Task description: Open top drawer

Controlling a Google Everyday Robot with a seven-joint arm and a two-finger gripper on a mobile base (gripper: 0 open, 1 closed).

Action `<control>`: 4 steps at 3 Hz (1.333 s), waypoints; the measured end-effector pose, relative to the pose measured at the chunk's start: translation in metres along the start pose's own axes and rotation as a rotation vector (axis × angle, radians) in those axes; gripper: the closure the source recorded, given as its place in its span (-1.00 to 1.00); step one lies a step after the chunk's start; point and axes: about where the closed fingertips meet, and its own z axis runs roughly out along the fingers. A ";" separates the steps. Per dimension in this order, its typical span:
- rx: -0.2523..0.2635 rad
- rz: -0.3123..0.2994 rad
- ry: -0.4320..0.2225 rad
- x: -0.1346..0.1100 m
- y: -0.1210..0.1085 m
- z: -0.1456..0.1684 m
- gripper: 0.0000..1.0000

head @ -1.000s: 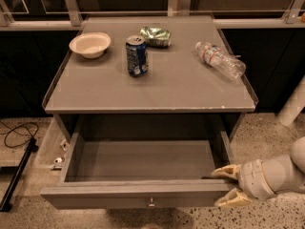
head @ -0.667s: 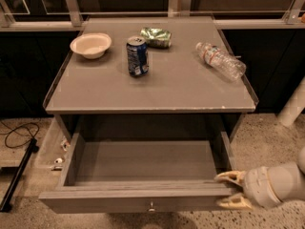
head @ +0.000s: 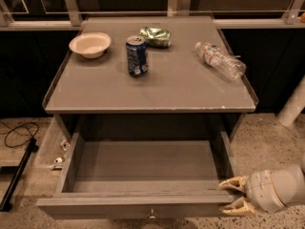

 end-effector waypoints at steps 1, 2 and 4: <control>0.000 0.000 0.000 -0.002 0.001 0.000 1.00; 0.000 0.000 0.000 -0.002 0.001 0.000 0.61; 0.000 0.000 0.000 -0.002 0.001 0.000 -0.32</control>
Offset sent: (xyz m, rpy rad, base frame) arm -0.0007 0.0015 0.0011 0.0000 0.0000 0.0000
